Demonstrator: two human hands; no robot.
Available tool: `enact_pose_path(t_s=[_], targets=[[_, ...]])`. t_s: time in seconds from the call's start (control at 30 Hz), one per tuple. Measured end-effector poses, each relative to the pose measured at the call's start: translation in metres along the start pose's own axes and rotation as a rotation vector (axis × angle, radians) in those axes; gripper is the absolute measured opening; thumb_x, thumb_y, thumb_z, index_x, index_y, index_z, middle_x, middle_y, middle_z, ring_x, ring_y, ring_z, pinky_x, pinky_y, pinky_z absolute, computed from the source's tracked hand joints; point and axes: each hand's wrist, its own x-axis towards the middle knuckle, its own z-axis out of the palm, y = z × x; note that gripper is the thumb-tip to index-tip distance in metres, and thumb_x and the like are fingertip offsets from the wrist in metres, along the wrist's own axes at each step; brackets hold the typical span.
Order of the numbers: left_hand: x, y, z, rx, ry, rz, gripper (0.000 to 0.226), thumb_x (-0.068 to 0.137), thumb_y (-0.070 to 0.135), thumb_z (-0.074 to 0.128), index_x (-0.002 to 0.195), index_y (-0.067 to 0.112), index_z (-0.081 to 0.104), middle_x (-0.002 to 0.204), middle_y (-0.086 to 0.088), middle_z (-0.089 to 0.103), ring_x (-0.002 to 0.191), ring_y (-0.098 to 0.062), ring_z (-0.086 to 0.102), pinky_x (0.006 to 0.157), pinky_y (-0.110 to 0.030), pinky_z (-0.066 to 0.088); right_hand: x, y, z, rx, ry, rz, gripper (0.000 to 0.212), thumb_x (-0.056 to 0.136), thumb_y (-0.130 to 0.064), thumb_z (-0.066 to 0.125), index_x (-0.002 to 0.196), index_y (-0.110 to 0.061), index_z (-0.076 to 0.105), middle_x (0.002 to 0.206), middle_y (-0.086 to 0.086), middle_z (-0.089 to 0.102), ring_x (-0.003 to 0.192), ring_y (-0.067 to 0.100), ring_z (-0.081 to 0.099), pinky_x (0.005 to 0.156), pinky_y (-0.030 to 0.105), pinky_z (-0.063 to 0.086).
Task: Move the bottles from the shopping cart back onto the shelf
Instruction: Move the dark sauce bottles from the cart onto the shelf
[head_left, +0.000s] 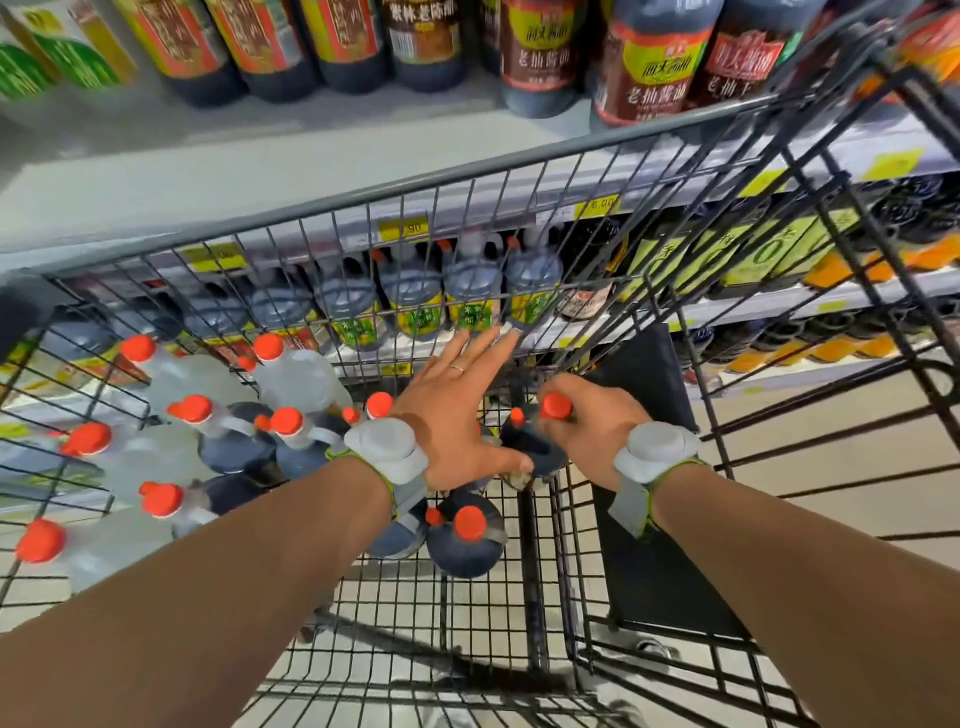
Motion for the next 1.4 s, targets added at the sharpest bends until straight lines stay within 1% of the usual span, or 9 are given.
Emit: enact_pose_path(t_s=[0.2,0.27,0.53,0.63,0.77,0.87,1.03,1.2,1.4], targets=[[0.000,0.001,-0.005,-0.313,-0.050,-0.133,0.131,0.065,0.054,0.091,0.159,0.047,-0.001,0.169,0.004,0.018,0.157,-0.017,0.013,0.123,-0.042,0.027,0.010,-0.022,-0.019,0.343,0.104,-0.053,0.020,0.081,-0.043,0.069,0.095,-0.032,0.060,0.087,0.002,0.068,0.087,0.028,0.067,0.084,0.048,0.056],[0.002,-0.001,-0.007,-0.457,-0.046,-0.158,0.126,0.066,0.042,0.094,0.160,0.044,0.009,0.164,0.005,0.030,0.152,-0.015,0.027,0.116,-0.032,0.033,0.013,-0.028,-0.026,0.527,0.109,-0.083,0.014,0.085,-0.022,0.073,0.094,-0.025,0.063,0.092,0.014,0.069,0.090,0.034,0.068,0.086,0.055,0.056],[0.003,0.002,-0.029,-0.753,-0.062,-0.139,0.109,0.068,0.006,0.093,0.152,0.037,0.030,0.140,0.018,0.048,0.132,0.001,0.046,0.103,-0.016,0.040,0.014,-0.069,-0.089,0.766,0.297,-0.232,0.024,0.083,-0.002,0.076,0.099,-0.018,0.068,0.075,-0.002,0.070,0.061,0.009,0.063,0.061,0.028,0.053],[0.007,0.005,-0.041,-0.769,0.036,-0.109,0.108,0.053,0.029,0.099,0.144,0.033,0.042,0.128,0.015,0.066,0.122,-0.005,0.062,0.099,-0.024,0.052,0.012,-0.091,-0.109,0.809,0.313,-0.290,0.022,0.083,-0.003,0.076,0.103,-0.010,0.070,0.071,0.002,0.070,0.057,0.006,0.056,0.055,0.019,0.046],[0.008,0.005,-0.068,-0.737,0.161,-0.087,0.108,0.038,0.052,0.096,0.135,0.033,0.055,0.121,0.012,0.073,0.115,-0.007,0.068,0.103,-0.044,0.053,0.013,-0.118,-0.125,0.940,0.299,-0.331,0.027,0.086,0.001,0.071,0.111,-0.010,0.065,0.090,0.033,0.070,0.071,0.024,0.061,0.055,0.020,0.046],[0.008,0.010,-0.094,-0.711,0.199,-0.055,0.098,0.040,0.054,0.096,0.129,0.040,0.058,0.117,0.016,0.074,0.111,-0.005,0.069,0.099,-0.039,0.054,0.019,-0.132,-0.139,0.991,0.287,-0.375,0.036,0.086,0.000,0.071,0.117,-0.014,0.060,0.103,0.033,0.068,0.083,0.034,0.067,0.073,0.036,0.059],[0.010,0.019,-0.129,-0.831,0.312,-0.028,0.084,0.042,0.036,0.099,0.118,0.033,0.065,0.106,0.013,0.078,0.100,-0.005,0.073,0.085,-0.029,0.057,0.030,-0.133,-0.146,0.896,0.204,-0.428,0.048,0.070,-0.006,0.082,0.113,-0.020,0.066,0.111,0.010,0.072,0.101,0.017,0.068,0.091,0.032,0.056],[0.025,0.021,-0.161,-0.965,0.415,-0.043,0.076,0.043,0.040,0.092,0.115,0.027,0.070,0.107,0.001,0.079,0.101,-0.021,0.075,0.090,-0.043,0.059,0.041,-0.132,-0.158,0.883,0.213,-0.397,0.049,0.081,-0.002,0.078,0.124,-0.014,0.060,0.116,0.004,0.067,0.103,0.008,0.064,0.088,0.018,0.052],[0.053,0.021,-0.203,-1.010,0.478,-0.139,0.072,0.045,0.049,0.091,0.110,0.021,0.073,0.105,-0.002,0.080,0.097,-0.023,0.076,0.091,-0.048,0.059,0.063,-0.117,-0.168,0.135,0.380,-0.284,0.062,0.096,-0.039,0.058,0.152,-0.028,0.034,0.153,-0.001,0.043,0.142,0.020,0.036,0.116,0.040,0.032]])
